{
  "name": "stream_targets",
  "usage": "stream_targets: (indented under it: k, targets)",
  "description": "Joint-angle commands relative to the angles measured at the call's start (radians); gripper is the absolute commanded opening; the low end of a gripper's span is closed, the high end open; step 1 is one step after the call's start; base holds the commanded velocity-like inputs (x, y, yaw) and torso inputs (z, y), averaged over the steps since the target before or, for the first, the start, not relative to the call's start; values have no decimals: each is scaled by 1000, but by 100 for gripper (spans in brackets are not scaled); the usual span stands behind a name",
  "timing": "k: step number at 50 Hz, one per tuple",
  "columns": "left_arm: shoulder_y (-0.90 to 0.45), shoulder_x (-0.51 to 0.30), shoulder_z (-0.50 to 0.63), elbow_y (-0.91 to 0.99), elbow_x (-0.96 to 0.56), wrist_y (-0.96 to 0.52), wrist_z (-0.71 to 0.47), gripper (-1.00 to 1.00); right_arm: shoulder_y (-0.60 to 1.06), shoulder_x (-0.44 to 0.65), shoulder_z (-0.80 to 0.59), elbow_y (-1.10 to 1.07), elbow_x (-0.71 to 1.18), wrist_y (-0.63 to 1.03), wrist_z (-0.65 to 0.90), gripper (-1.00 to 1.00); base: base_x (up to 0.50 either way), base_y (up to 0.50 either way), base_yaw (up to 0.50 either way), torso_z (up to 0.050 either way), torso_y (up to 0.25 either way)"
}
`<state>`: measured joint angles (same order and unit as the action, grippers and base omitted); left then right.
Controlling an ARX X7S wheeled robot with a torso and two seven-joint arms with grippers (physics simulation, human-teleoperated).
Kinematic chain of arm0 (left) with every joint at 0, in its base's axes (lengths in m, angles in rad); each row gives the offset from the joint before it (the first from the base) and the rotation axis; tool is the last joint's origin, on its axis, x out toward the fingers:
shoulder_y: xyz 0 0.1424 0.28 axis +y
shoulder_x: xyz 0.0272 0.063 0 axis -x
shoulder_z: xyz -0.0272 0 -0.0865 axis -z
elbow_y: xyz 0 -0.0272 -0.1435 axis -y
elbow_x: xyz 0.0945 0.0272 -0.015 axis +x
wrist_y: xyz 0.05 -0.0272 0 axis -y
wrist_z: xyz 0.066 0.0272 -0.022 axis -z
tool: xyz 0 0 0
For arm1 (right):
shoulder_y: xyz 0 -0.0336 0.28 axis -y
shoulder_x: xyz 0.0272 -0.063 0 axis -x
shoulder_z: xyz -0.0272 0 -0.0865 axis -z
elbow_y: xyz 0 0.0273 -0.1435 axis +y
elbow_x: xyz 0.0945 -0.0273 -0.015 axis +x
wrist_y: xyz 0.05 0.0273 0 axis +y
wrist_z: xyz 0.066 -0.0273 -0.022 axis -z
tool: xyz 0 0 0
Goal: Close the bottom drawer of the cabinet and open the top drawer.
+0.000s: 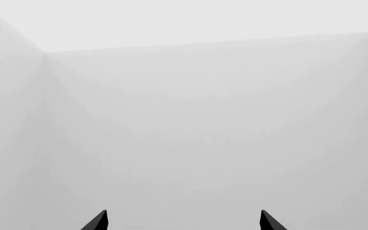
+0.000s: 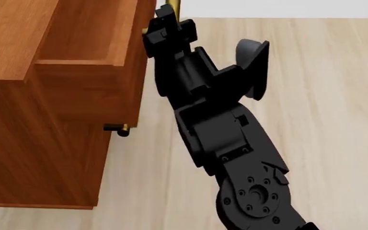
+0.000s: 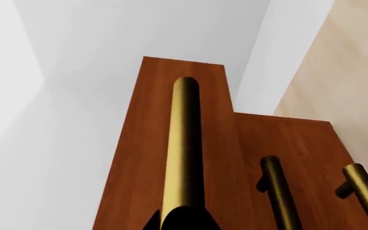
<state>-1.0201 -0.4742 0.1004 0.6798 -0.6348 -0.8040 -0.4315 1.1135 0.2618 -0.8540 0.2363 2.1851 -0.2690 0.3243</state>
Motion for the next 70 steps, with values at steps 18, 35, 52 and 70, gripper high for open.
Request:
stream_targets:
  k: [18, 35, 52, 70]
  targets:
    - [-12, -2, 0, 15, -21, -16, -15, 100, -24, 56, 97, -101, -39, -60, -12, -100, -2, 0, -1, 1, 3]
    - [-16, 2, 16, 5, -16, -7, -16, 100, -34, 93, 117, -117, -48, -73, -8, -100, -1, 0, -1, 1, 4]
    - [-12, -3, 18, 8, -18, -4, -21, 100, -39, 87, 117, -110, -50, -68, -19, -100, -1, 0, -1, 1, 3]
    - [-11, -10, 14, 9, -26, -4, -25, 100, -34, 75, 118, -92, -45, -61, -25, 100, 0, 0, 0, 1, 1]
